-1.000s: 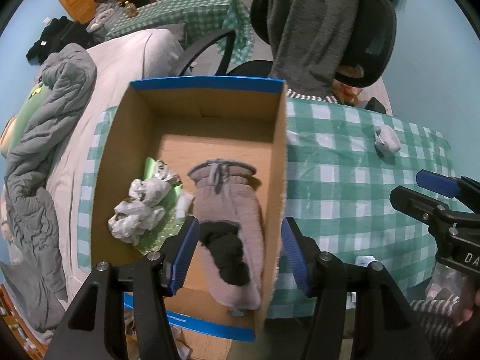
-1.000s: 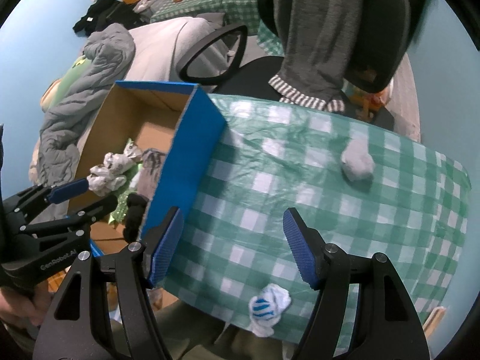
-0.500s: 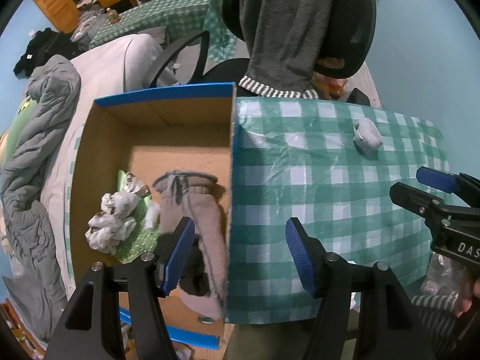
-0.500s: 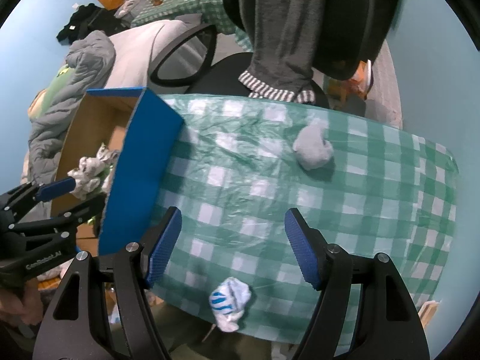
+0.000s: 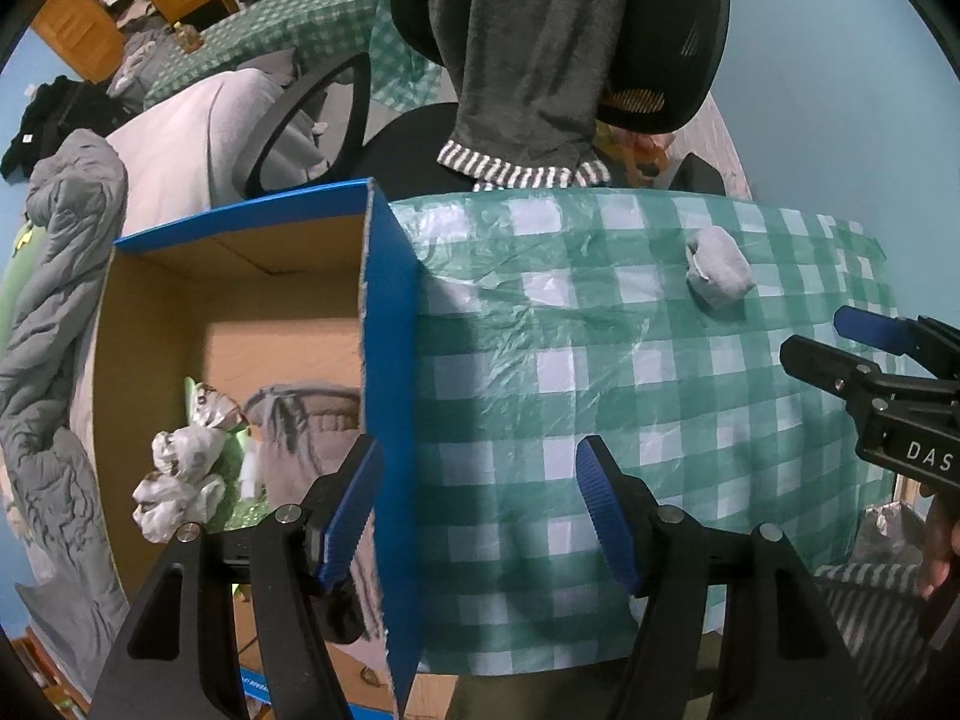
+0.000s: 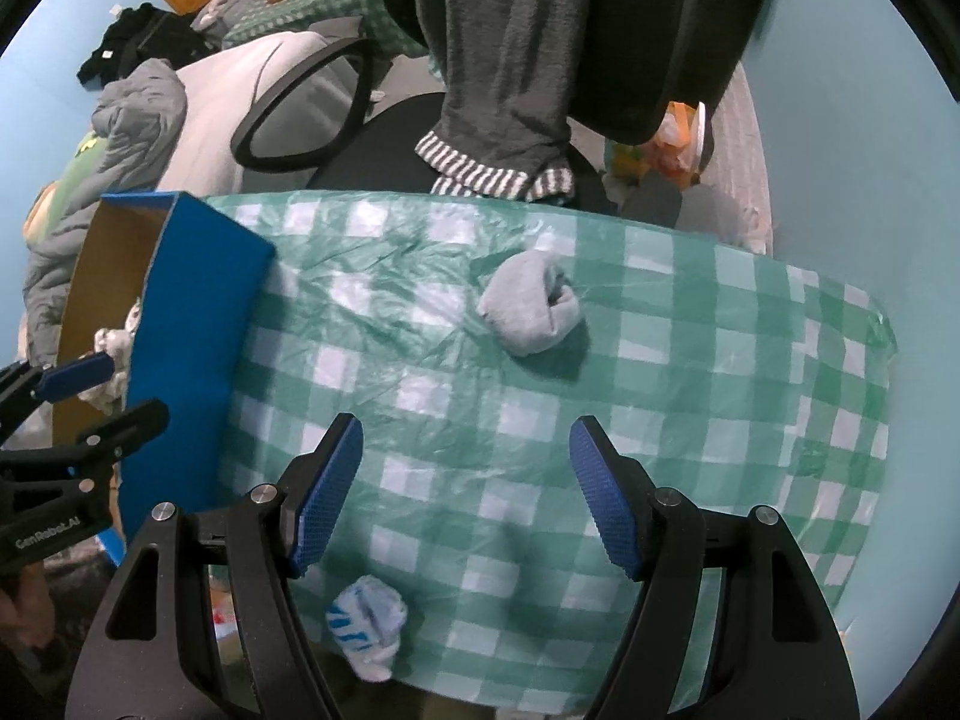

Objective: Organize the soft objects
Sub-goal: 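Reach the right tool toward the grey sock on the table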

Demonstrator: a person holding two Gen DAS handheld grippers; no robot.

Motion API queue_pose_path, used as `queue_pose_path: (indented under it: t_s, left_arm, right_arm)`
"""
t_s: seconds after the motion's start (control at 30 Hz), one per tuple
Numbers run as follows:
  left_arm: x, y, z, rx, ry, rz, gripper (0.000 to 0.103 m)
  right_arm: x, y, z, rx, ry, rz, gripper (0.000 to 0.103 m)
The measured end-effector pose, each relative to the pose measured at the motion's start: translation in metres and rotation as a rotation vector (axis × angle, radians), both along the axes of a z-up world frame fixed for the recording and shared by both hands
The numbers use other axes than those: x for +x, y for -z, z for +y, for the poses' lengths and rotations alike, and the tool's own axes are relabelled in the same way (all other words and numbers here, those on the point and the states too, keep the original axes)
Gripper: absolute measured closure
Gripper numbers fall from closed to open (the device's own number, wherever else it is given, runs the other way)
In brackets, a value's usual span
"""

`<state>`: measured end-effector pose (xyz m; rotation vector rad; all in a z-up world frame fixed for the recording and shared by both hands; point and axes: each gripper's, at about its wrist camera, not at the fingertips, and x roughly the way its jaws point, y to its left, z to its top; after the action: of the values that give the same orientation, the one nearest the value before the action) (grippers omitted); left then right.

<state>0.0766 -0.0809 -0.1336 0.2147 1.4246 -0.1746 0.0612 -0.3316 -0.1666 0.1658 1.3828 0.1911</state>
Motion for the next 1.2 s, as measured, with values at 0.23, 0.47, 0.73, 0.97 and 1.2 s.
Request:
queue_pose_path:
  t_s: [0.23, 0.47, 0.73, 0.97, 1.2]
  left_arm:
    - [0.013, 0.015, -0.006, 0.004, -0.004, 0.028, 0.035]
    - [0.022, 0.027, -0.017, -0.009, 0.004, 0.048, 0.035]
    - [0.038, 0.040, -0.021, -0.020, -0.011, 0.059, 0.035]
    - [0.045, 0.054, -0.026, -0.011, -0.010, 0.073, 0.035]
    - [0.043, 0.060, -0.029, -0.009, -0.001, 0.083, 0.035]
  right_arm:
    - [0.019, 0.014, -0.004, -0.009, -0.008, 0.009, 0.030]
    - [0.038, 0.031, -0.007, -0.025, -0.018, 0.025, 0.030]
    - [0.051, 0.053, -0.010, -0.041, -0.017, 0.056, 0.030]
    - [0.061, 0.070, -0.011, -0.063, -0.018, 0.070, 0.030]
    - [0.064, 0.087, -0.012, -0.075, -0.007, 0.090, 0.030]
